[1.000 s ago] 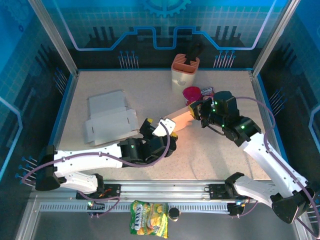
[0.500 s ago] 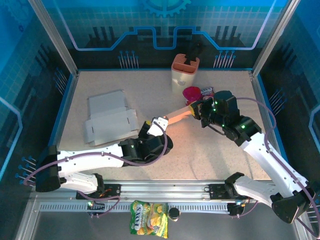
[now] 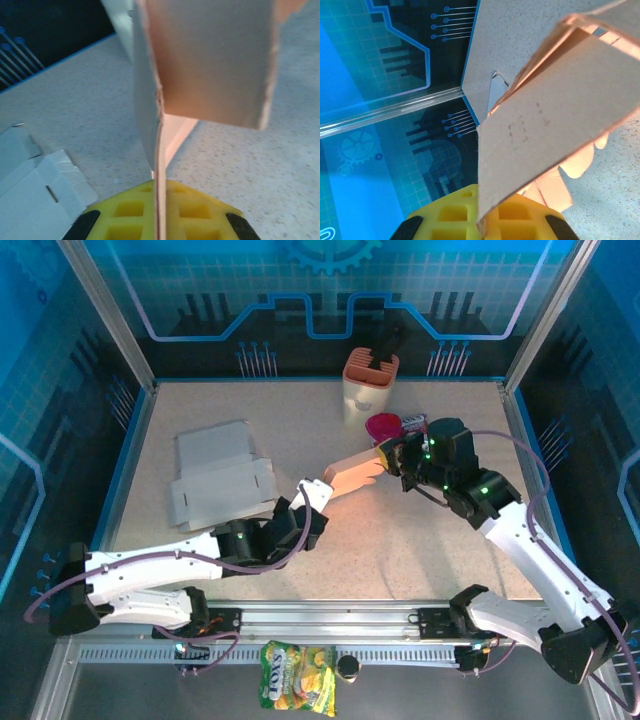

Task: Fold the paper box

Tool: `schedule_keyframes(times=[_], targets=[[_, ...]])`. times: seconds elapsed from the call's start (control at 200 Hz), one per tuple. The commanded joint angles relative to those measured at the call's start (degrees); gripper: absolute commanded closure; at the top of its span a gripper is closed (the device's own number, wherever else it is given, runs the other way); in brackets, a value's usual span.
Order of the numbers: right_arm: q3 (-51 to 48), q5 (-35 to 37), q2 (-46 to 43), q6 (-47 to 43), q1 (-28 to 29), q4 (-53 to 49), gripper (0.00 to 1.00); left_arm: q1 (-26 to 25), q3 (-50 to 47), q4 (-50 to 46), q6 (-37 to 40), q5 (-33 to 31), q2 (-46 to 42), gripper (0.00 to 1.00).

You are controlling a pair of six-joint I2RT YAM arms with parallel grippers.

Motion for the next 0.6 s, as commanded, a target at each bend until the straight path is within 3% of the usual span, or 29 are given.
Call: schedule_keyframes(times=[0.0,0.3,0.59], targets=[[0.31,-0.52,1.54,-2.38,-1.33,0.66,1.0,-0.12,2.79,1.26,-2.6,6.93,-1.04,1.0],[0.83,-0.16,2.2,-5.2,-0.41,0.58,0.79,-0.12,4.55,0.6,-3.45,8.96,1.7,1.0],[0.62,1.09,1.44,-6.09,1.21,0.62,0.73,-0.06,6.25,0.18,-3.23,9.11,3.57,1.0]])
